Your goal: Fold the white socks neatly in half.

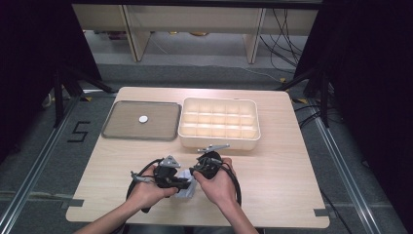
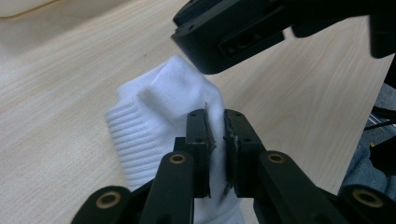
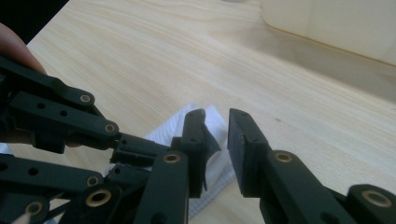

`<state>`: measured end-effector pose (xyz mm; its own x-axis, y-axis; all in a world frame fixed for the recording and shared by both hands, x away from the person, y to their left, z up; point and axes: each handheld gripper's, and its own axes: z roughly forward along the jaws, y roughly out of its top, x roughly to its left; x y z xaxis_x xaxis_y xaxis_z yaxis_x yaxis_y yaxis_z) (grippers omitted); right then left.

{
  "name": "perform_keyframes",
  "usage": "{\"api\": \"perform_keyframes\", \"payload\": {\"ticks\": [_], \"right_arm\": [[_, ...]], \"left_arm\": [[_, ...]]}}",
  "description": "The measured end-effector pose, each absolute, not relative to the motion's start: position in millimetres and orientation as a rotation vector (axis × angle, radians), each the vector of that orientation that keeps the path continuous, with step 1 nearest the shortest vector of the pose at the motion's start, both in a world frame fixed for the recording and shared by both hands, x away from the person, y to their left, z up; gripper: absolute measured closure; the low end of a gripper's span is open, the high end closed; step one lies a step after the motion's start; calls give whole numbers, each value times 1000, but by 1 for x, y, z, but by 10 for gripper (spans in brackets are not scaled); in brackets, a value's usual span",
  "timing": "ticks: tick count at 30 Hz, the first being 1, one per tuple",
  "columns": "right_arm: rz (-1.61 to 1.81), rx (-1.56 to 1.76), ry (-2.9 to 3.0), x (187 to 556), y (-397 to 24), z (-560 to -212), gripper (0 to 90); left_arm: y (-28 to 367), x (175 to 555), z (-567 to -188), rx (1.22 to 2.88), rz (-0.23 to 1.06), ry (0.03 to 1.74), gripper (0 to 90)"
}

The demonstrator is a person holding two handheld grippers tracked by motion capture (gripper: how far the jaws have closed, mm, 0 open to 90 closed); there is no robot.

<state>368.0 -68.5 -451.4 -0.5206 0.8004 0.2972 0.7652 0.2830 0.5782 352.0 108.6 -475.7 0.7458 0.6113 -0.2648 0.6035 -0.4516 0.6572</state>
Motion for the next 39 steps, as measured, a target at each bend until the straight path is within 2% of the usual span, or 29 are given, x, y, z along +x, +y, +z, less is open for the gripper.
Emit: {"api": "perform_keyframes", "payload": {"ticks": [13, 21, 24, 28, 31, 39], "right_arm": [[1094, 1533, 2488, 376, -66, -462, 703], [1105, 1528, 2525, 380, -68, -467, 844], [1099, 1532, 2525, 379, -68, -467, 852], [1104, 1524, 2511, 378, -68, -469, 855], [1092, 1553, 2500, 378, -68, -470, 853], [1079, 1518, 2494, 379, -68, -473, 852]], "left_arm": [[109, 352, -476, 2180, 17, 905, 799], [107, 351, -477, 2175, 23, 908, 796], [109, 352, -476, 2201, 25, 887, 793], [107, 348, -474, 2157, 31, 903, 739], [111, 338, -464, 2151, 78, 861, 722], [114, 326, -465, 2129, 36, 865, 774]]}}
